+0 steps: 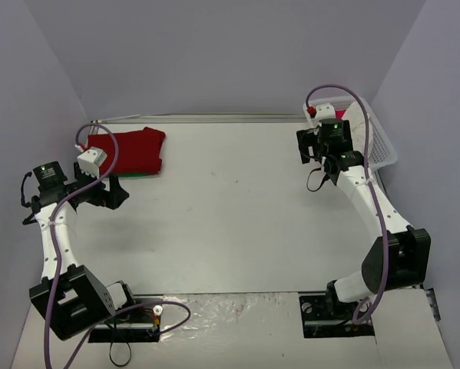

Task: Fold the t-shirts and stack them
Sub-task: Grab crumpled tshirt from bin with the right arm

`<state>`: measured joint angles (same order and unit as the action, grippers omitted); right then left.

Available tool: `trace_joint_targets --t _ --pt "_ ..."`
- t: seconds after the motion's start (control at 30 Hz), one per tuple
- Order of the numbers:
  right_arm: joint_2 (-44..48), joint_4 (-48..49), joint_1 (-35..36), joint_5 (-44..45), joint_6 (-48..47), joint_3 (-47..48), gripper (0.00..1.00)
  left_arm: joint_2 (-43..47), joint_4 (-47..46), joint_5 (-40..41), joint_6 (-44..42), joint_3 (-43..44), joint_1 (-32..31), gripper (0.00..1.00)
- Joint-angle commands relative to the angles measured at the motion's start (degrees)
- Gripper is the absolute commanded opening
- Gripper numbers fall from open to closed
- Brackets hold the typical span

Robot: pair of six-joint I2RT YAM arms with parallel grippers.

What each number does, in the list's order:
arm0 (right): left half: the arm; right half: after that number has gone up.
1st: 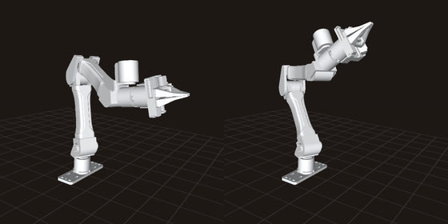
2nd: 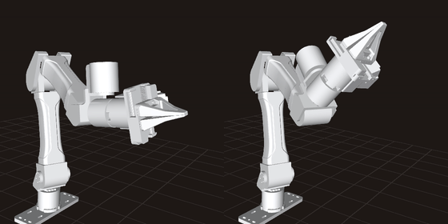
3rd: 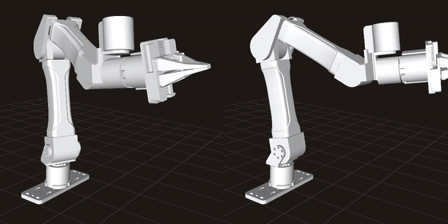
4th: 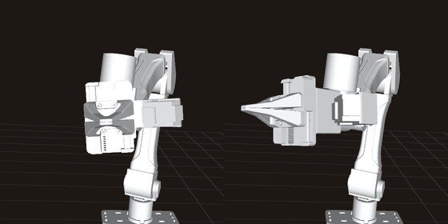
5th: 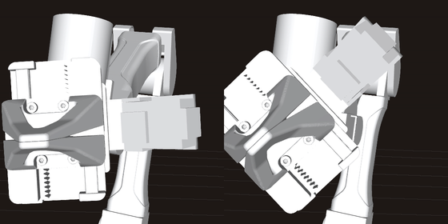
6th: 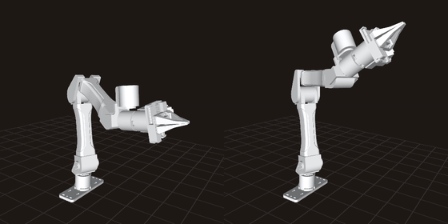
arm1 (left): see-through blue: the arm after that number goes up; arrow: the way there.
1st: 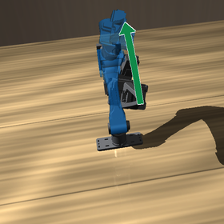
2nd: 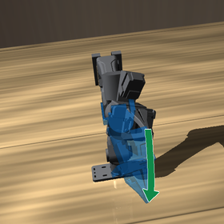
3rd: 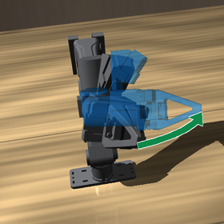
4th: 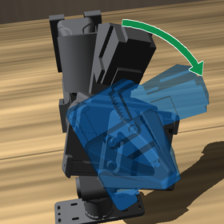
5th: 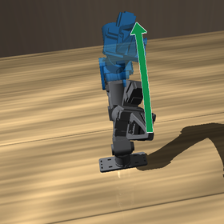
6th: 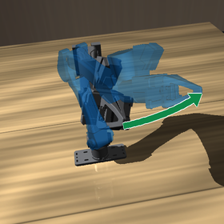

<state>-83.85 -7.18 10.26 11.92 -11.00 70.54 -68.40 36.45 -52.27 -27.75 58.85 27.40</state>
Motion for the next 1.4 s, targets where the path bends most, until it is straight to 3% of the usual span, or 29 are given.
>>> trace_joint_targets --t 0.0,0.07,0.23,0.57,0.8,1.07,1.17,1.23,1.27,1.33,1.37 --pt "3.69 5.22 0.46 7.23 -4.09 2.14 1.00 3.36 -10.05 7.24 9.51 1.80 -0.15 0.94" --pt "3.26 5.86 0.37 8.81 -6.21 3.19 1.00 3.45 -12.88 8.06 11.39 2.14 -0.24 0.94" --pt "-1.30 20.70 -0.59 20.76 -11.83 0.47 1.00 2.04 -11.93 6.57 12.63 3.99 -1.56 0.94" --pt "-22.99 32.83 -9.99 22.44 -12.46 8.64 1.00 1.69 -11.66 7.01 9.64 1.36 -3.05 0.94" --pt "-35.40 30.03 -13.25 20.95 -12.56 19.71 0.98 -0.77 -10.52 11.13 7.71 1.79 -6.91 0.94" --pt "-45.86 14.66 -18.61 11.29 -3.86 34.20 0.96 -1.30 -9.90 13.86 6.65 1.62 -9.20 0.94" --pt "-48.15 10.88 -19.66 9.00 -1.48 36.15 0.90 -1.91 -9.47 14.13 6.04 1.53 -9.47 0.94" --pt "-48.77 9.04 -20.19 5.93 -0.78 36.16 0.76 -2.26 -9.20 14.04 5.95 1.53 -9.47 0.94" --pt "-49.29 8.59 -20.54 5.48 -0.08 36.07 0.62 -2.44 -9.11 13.95 5.69 1.53 -9.55 0.94" --pt "-49.65 7.45 -20.81 3.11 0.02 35.98 0.50 -2.61 -9.02 13.95 5.51 1.53 -9.64 0.94" --pt "-49.56 7.44 -20.98 2.67 0.02 35.72 0.29 -2.70 -8.85 13.78 5.34 1.44 -9.64 0.94"
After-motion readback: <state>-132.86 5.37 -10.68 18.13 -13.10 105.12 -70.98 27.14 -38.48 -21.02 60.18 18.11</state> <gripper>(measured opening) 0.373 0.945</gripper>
